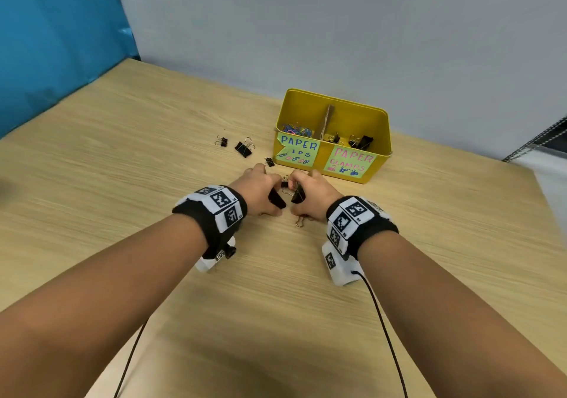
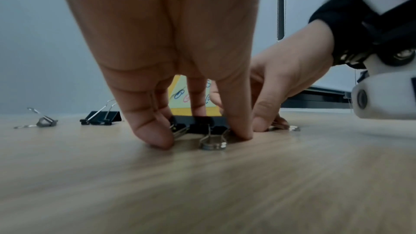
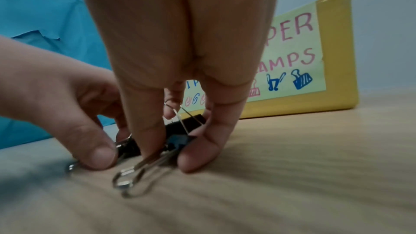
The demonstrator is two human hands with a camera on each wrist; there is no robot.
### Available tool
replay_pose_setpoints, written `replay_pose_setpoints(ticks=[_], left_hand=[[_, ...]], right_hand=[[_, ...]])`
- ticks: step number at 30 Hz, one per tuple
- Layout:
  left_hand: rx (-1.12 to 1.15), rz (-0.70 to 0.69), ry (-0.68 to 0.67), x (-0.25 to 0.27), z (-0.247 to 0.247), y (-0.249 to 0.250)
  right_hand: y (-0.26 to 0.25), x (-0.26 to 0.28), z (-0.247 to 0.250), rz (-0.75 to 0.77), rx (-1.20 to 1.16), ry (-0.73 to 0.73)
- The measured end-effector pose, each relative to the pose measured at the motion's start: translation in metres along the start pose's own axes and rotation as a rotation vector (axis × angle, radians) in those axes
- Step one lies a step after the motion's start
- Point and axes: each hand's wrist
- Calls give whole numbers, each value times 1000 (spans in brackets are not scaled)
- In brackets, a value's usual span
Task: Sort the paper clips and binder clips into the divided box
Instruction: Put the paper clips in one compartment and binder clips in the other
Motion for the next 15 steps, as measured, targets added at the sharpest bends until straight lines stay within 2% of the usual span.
replay_pose_setpoints(ticks=[5,9,15], left_hand=[[-6,-35,1,7,1,-1],[32,-46,7,13,-3,-4],[172,-67,72,19,-1,0]], right_hand=[[4,6,2,-44,0,30],[17,14,5,-210,-286,4],[34,24,13,-263,-368,43]])
Point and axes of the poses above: each hand's wrist, its own x-axis away from the middle knuckle, its own z-axis out of the back of the hand, y = z × x, and after that the axes turned 9 degrees about y, right-handed
